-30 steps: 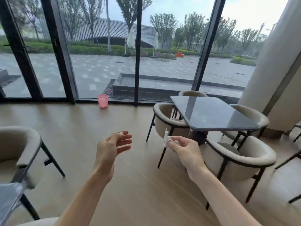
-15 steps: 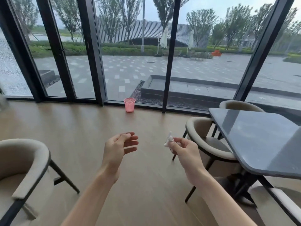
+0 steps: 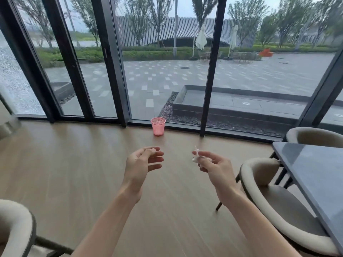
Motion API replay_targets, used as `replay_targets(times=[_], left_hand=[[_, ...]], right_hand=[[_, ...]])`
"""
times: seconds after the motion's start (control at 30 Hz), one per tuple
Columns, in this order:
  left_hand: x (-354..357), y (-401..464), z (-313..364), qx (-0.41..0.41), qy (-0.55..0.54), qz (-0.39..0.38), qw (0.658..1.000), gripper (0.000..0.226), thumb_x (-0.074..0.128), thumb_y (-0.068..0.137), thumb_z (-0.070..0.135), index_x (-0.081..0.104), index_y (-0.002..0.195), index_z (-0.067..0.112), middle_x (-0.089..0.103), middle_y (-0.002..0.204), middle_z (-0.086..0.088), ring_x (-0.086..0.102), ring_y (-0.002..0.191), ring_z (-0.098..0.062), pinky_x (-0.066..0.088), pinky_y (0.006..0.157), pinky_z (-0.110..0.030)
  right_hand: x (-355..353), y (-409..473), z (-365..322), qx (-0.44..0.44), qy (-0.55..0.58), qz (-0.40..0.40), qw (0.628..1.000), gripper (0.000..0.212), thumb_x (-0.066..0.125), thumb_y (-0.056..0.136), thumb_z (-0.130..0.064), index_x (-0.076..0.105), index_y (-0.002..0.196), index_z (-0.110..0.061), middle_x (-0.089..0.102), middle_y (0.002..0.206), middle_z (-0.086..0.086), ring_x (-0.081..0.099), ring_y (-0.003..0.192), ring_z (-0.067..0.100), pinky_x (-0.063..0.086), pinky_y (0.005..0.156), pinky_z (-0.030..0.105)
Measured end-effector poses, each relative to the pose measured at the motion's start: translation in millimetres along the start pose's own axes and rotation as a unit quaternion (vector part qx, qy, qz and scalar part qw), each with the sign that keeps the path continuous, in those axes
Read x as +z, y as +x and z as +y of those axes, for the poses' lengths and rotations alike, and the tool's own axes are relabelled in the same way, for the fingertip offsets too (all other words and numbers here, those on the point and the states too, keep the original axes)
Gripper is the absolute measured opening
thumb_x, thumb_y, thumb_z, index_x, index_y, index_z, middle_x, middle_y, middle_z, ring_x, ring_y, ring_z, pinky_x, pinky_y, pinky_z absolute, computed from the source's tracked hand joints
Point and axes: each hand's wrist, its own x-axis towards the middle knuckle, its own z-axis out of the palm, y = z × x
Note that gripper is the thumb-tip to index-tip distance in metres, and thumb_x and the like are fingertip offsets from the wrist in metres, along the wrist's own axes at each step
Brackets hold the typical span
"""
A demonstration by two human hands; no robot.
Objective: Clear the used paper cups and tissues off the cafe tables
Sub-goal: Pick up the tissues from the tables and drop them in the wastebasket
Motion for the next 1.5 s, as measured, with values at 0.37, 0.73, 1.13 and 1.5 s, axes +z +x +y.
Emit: replay_targets(times=[0.37,0.73,1.13,1.5], left_hand=[[40,281,11,0.024,0.023,0.064,0.997,0.021,0.051,0.101,0.007,0.072,0.100,0.003,0.075,0.099,-0.021,0.071,0.085,-0.026,0.059,0.078,-0.039],[10,529,0,0.006,0.017,0.119,0.993,0.021,0.052,0.099,0.003,0.073,0.101,0.002,0.076,0.097,-0.019,0.072,0.085,-0.027,0.060,0.079,-0.040],[-7,866,10,-0.028,0.021,0.062,0.997,0.020,0.054,0.098,0.003,0.073,0.097,0.003,0.075,0.093,-0.017,0.071,0.082,-0.025,0.058,0.081,-0.041],[-11,1106,-32,-0.096,0.047,0.049,0.993,0.021,0.051,0.100,0.002,0.072,0.097,0.003,0.076,0.095,-0.019,0.072,0.083,-0.027,0.059,0.075,-0.037]], right_hand=[[90,311,0,-0.036,0.044,-0.016,0.998,0.011,0.072,0.090,-0.005,0.078,0.099,-0.010,0.073,0.081,0.004,0.063,0.073,0.011,0.055,0.091,0.035],[213,548,14,-0.024,0.053,-0.069,0.996,0.011,0.073,0.090,-0.005,0.079,0.087,-0.014,0.072,0.072,-0.004,0.063,0.073,0.011,0.055,0.083,0.024],[366,820,47,0.056,0.090,-0.041,0.994,0.024,0.064,0.091,-0.003,0.077,0.071,-0.007,0.070,0.075,0.010,0.057,0.077,0.022,0.049,0.091,0.043],[454,1039,122,0.102,0.084,0.019,0.991,0.008,0.073,0.090,-0.011,0.077,0.084,-0.008,0.071,0.070,0.004,0.059,0.074,0.018,0.050,0.084,0.036]])
